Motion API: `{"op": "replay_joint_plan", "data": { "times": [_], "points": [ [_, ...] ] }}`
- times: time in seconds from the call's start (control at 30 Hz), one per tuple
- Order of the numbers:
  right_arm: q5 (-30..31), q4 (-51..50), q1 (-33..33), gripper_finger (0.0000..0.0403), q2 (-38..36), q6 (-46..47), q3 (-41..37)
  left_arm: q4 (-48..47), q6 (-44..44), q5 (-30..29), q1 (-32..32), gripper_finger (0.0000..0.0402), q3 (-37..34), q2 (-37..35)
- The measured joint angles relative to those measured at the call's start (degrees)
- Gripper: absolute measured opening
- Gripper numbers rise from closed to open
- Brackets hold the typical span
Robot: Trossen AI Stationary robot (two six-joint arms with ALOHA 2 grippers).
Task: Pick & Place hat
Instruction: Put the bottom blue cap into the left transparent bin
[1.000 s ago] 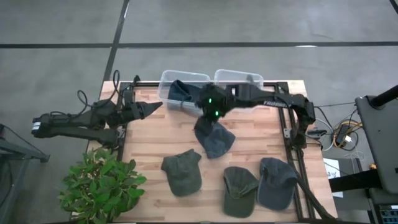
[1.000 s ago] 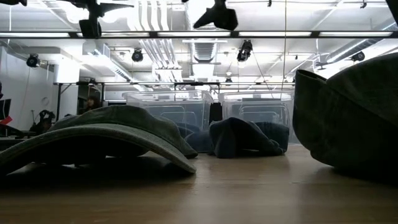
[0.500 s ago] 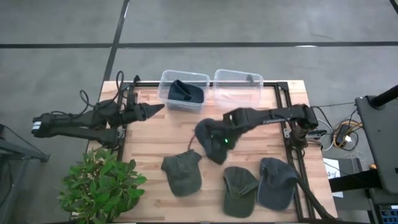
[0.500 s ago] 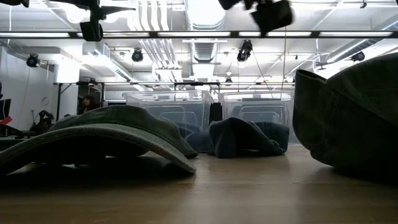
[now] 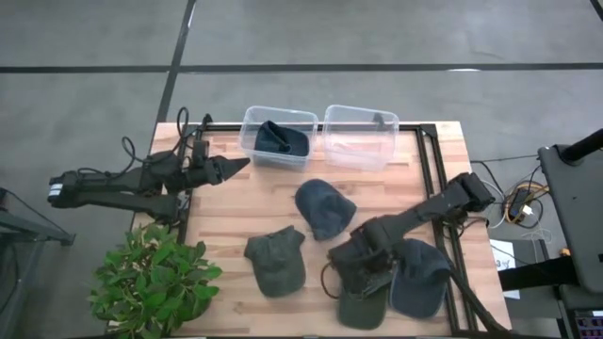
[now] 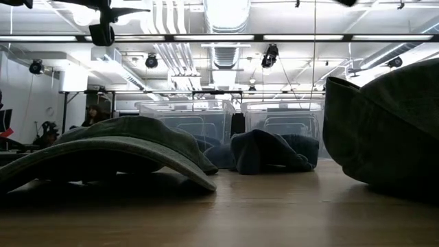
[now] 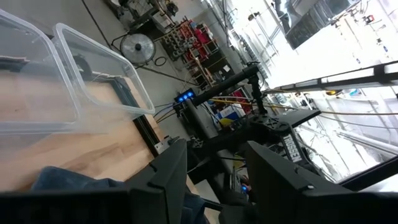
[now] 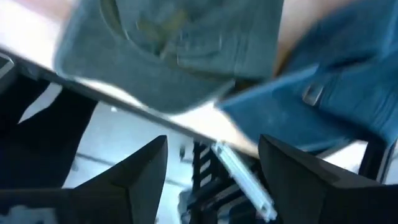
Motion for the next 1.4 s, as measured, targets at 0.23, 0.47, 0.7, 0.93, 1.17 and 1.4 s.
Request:
{"op": "replay_joint_plan", "data": {
  "times": [0.23, 0.47, 0.7, 0.93, 1.17, 1.4],
  "points": [
    [3.52, -0.11, 6.54, 0.0237, 0.04, 4.56, -2.67, -0.04, 0.47, -0.27, 0.00, 0.0155, 0.00, 0.74],
    [4.38, 6.05, 9.75, 0.0237, 0.09, 11.23, -11.42, 0.02, -6.19, -0.68, -0.04, 0.0155, 0.00, 1.20],
    [4.05, 13.51, 9.48, 0.0237, 0.09, 18.24, -18.45, 0.02, -6.39, -0.03, -0.04, 0.0155, 0.00, 1.33],
    [3.55, 18.37, 8.72, 0.0226, 0.11, 27.07, -23.01, -0.02, -6.27, 2.80, -0.04, 0.0154, 0.00, 1.38],
    [3.45, 19.62, 8.73, 0.0204, 0.09, 31.29, -23.75, 0.02, -7.06, 6.36, 0.01, 0.0154, 0.00, 1.38],
    [2.50, 19.21, 8.73, 0.0155, 0.09, 28.74, -24.98, 0.00, -7.43, 8.03, 0.00, 0.0154, 0.00, 1.38]
  ]
}}
